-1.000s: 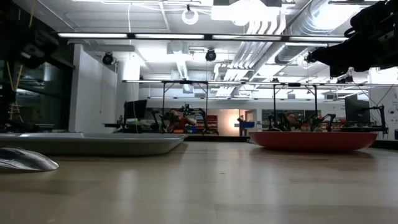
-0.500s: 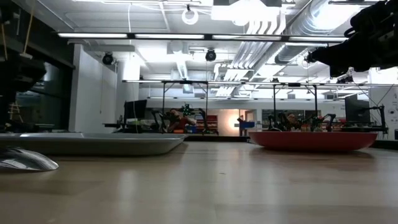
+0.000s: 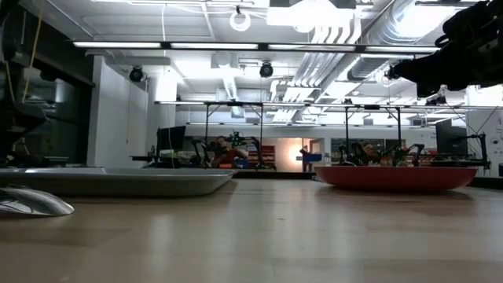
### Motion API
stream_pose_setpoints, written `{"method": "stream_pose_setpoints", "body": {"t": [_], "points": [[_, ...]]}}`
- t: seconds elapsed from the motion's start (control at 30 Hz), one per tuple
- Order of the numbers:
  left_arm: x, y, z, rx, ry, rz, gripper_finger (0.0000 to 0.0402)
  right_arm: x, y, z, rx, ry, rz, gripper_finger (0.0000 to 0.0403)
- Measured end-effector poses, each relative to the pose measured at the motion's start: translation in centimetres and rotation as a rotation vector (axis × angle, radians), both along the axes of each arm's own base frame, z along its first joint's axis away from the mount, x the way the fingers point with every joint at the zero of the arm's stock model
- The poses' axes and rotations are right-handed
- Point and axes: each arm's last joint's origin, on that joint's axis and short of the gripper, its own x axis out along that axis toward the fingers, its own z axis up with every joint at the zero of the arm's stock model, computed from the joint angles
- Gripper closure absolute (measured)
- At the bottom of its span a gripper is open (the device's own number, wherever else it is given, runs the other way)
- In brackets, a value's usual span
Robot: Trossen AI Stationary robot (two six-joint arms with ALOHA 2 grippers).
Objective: Pick and place plate/cup/fork/spoon on tray
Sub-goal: Put the yellow spoon on the top of the gray serving tray
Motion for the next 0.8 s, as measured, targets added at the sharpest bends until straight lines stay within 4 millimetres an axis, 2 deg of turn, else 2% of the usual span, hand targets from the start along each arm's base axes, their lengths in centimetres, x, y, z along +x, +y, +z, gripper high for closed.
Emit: {"method": "stream_pose_setpoints", "body": {"t": [0.2, 0.5, 0.7, 0.8], "points": [[0.1, 0.1, -0.1, -0.005, -0.008, 0.032, 0.0234, 0.0, 0.0, 0.0, 0.0, 0.0, 0.0, 0.0402], [0.1, 0.2, -0.1, 0.021, -0.025, 0.042, 0.036, 0.0, 0.0, 0.0, 0.0, 0.0, 0.0, 0.0402], [-0.2, 0.8, 1.0, 0.004, -0.022, 0.015, 0.0365, 0.0, 0.0, 0.0, 0.0, 0.0, 0.0, 0.0402], [-0.1, 1.2, 2.8, -0.065, -0.062, 0.024, 0.0364, 0.0, 0.0, 0.0, 0.0, -0.001, 0.0, 0.0402]]}}
